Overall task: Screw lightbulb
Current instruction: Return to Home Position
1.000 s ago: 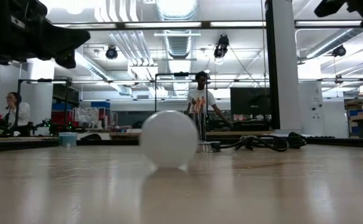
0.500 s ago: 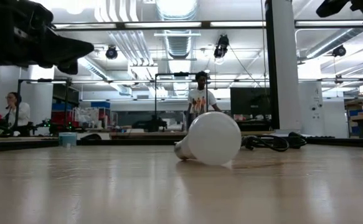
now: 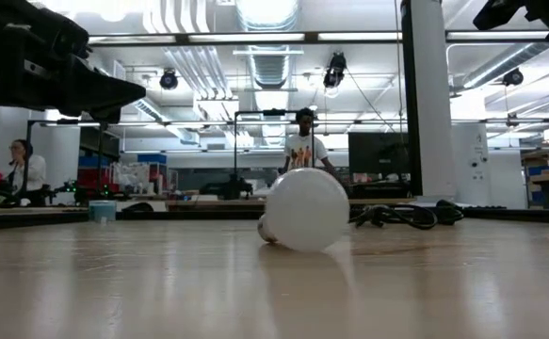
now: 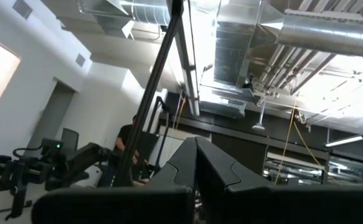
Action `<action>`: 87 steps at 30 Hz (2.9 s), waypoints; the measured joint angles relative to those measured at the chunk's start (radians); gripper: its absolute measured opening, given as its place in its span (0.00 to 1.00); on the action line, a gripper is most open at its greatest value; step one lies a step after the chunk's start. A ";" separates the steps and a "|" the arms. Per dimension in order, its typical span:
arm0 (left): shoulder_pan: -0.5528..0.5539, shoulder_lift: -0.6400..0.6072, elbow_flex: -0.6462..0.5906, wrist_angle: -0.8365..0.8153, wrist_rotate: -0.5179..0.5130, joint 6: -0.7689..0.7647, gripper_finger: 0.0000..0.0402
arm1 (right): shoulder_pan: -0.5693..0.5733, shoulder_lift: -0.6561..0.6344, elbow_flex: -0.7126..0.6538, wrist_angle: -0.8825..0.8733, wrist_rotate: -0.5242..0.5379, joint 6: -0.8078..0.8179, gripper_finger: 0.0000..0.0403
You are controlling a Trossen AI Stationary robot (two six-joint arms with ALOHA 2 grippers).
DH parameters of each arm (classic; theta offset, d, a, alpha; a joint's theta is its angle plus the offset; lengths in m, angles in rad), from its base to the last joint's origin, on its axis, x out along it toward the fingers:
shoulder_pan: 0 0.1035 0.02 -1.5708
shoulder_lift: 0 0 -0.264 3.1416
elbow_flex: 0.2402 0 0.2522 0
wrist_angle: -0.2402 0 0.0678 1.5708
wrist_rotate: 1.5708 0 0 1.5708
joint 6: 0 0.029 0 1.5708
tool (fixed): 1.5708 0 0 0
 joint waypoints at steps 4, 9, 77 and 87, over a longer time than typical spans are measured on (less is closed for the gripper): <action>0.000 0.024 0.000 0.000 0.000 0.000 0.07 | 0.000 0.005 0.000 0.000 0.000 -0.001 0.01; 0.000 0.054 0.000 0.000 0.000 0.000 0.08 | 0.000 0.005 0.000 0.000 0.001 -0.001 0.01; 0.000 0.273 0.000 0.001 0.000 0.000 0.08 | 0.000 0.005 0.000 0.000 0.000 -0.001 0.01; 0.000 0.273 0.000 0.001 0.001 0.000 0.06 | 0.000 0.005 0.000 0.000 0.000 -0.001 0.01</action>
